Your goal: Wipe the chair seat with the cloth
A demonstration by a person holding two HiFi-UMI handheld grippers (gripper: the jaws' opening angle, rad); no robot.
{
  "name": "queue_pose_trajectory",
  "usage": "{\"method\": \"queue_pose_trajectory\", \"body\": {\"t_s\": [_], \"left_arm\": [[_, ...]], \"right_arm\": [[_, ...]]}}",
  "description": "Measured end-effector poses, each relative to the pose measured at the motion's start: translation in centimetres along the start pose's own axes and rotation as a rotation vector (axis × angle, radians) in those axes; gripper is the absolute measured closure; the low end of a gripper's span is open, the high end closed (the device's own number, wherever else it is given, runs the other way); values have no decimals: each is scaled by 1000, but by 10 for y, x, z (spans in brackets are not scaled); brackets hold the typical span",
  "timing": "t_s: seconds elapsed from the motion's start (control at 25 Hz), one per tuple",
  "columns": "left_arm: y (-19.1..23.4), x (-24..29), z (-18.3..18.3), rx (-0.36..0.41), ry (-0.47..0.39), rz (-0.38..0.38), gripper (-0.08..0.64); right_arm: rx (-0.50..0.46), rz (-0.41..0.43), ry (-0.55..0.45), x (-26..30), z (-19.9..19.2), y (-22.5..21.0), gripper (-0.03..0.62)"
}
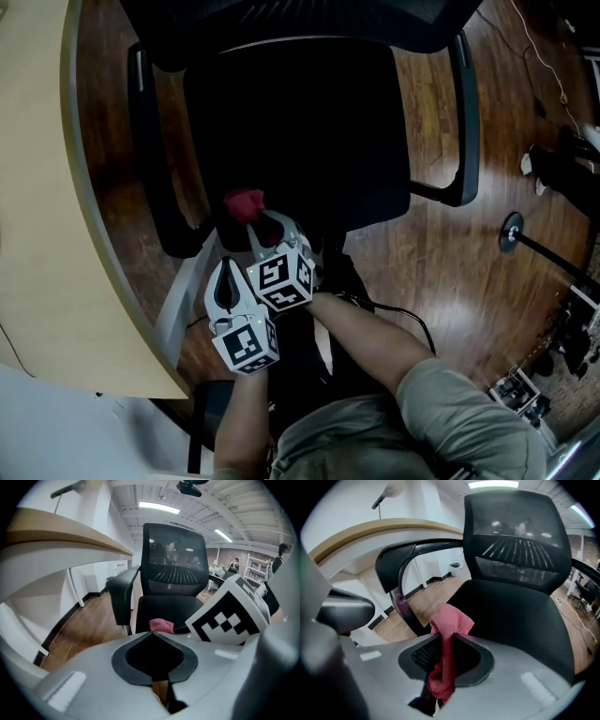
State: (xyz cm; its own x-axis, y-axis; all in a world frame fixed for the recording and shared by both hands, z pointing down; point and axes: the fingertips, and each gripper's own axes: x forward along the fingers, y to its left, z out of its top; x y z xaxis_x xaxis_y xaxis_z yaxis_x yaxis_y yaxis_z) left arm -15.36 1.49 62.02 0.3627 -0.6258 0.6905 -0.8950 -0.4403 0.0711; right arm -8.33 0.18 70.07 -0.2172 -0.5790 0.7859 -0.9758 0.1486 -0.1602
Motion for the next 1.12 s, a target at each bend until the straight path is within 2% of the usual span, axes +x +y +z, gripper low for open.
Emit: {"method": "queue_pose_trajectory", "body": {"t_s": [0.16,0.36,0.64,1.0,1.12], "left_arm": [[18,-2,-9,-8,10,19,555],[6,1,-13,10,19,1,555],[-60,14,-6,72,16,-89,555],[-181,19,11,193,12,-245,555],[-217,20,11,208,7,-269,555]], "right_arm": [[-42,51,49,15,-19,32,520],[3,7,75,12,-38,11,520],[105,-149,83,-26,-65,-85,520],[347,-434,115,-119,-131,-238,520],[417,-488,126,-146,-156,-271,520]]}}
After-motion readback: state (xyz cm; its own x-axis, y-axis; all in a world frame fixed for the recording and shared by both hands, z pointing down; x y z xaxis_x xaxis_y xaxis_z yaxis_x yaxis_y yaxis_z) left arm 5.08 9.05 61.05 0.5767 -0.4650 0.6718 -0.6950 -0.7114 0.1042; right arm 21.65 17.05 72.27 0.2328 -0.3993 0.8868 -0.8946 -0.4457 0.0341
